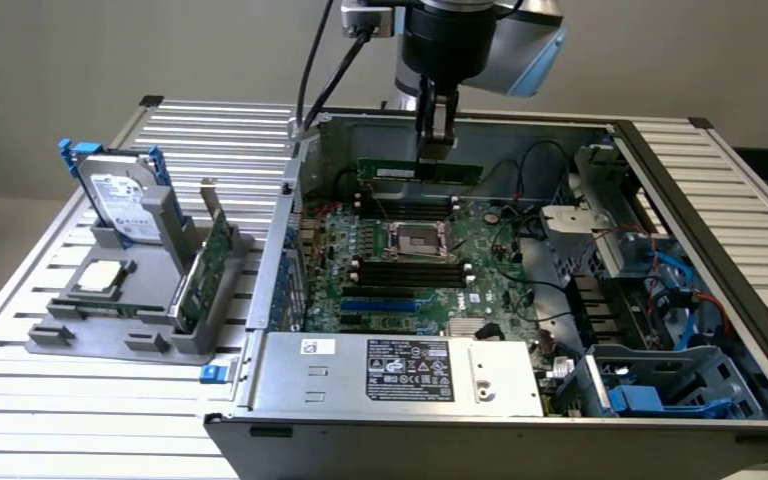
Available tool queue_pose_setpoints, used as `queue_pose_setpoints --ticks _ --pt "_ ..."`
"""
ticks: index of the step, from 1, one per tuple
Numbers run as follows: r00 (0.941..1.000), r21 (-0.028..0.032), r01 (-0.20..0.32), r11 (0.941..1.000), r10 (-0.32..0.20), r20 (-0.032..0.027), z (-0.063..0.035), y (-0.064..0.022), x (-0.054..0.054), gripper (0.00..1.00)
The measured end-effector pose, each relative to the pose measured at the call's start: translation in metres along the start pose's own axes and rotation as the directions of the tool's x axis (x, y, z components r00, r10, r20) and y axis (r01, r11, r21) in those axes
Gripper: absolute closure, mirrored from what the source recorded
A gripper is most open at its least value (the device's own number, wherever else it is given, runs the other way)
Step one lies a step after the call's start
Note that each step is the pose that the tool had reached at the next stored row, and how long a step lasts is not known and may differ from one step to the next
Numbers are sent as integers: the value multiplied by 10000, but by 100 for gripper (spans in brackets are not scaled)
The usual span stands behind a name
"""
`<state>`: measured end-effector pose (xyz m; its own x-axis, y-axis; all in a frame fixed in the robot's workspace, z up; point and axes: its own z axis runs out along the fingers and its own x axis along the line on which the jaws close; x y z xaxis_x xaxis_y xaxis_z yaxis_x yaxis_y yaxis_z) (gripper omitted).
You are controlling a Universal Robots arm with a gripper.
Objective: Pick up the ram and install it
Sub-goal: 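Insert the ram into the slot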
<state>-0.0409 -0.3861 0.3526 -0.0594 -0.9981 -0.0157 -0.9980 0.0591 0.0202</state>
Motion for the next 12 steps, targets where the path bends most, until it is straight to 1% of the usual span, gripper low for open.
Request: queue_pose_setpoints --ticks 4,7,12 --pt "10000 0 0 10000 0 0 2 0 0 86" --pt "10000 0 7 10000 -7 -1 53 -1 14 86" --pt "10000 -1 29 10000 -29 -1 141 -7 83 86"
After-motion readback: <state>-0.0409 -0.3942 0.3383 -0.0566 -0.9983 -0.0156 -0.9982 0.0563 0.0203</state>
